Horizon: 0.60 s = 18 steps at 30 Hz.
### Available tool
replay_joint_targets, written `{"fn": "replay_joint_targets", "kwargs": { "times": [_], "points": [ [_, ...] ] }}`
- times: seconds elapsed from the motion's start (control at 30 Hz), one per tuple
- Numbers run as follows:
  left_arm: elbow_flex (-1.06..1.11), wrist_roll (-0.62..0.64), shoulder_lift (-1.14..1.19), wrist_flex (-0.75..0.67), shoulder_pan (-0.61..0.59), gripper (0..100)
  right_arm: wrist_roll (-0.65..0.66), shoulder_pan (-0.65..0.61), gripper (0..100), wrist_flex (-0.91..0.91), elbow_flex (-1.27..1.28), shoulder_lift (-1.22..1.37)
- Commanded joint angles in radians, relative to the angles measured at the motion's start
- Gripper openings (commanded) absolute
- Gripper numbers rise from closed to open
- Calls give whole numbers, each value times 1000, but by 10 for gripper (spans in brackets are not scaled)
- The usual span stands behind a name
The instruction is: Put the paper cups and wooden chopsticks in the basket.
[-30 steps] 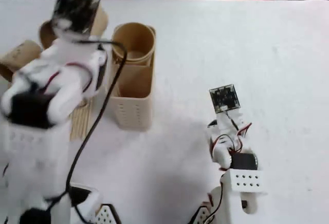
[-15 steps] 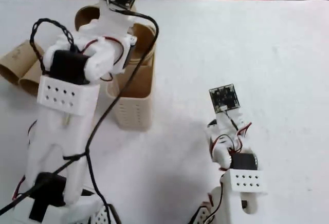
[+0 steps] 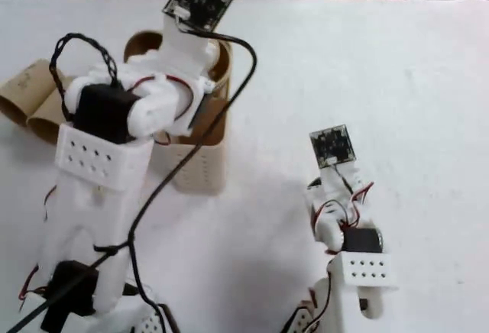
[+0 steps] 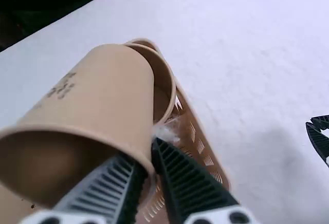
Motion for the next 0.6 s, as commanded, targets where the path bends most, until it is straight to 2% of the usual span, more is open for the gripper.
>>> {"fn": "replay_joint_targets", "kwargs": {
  "times": [0.0, 0.17, 0.37, 0.57],
  "points": [
    [6, -12, -41, 5, -5, 27, -2, -4, 37, -12, -41, -15],
    [12, -12, -41, -5, -12, 33, -2, -5, 38, -10, -41, -15],
    [9, -14, -45, -41, -21, 159, -2, -5, 38, -10, -41, -15],
    [-5, -14, -50, -98, -21, 165, 0, -5, 38, -10, -41, -15]
  ]
}}
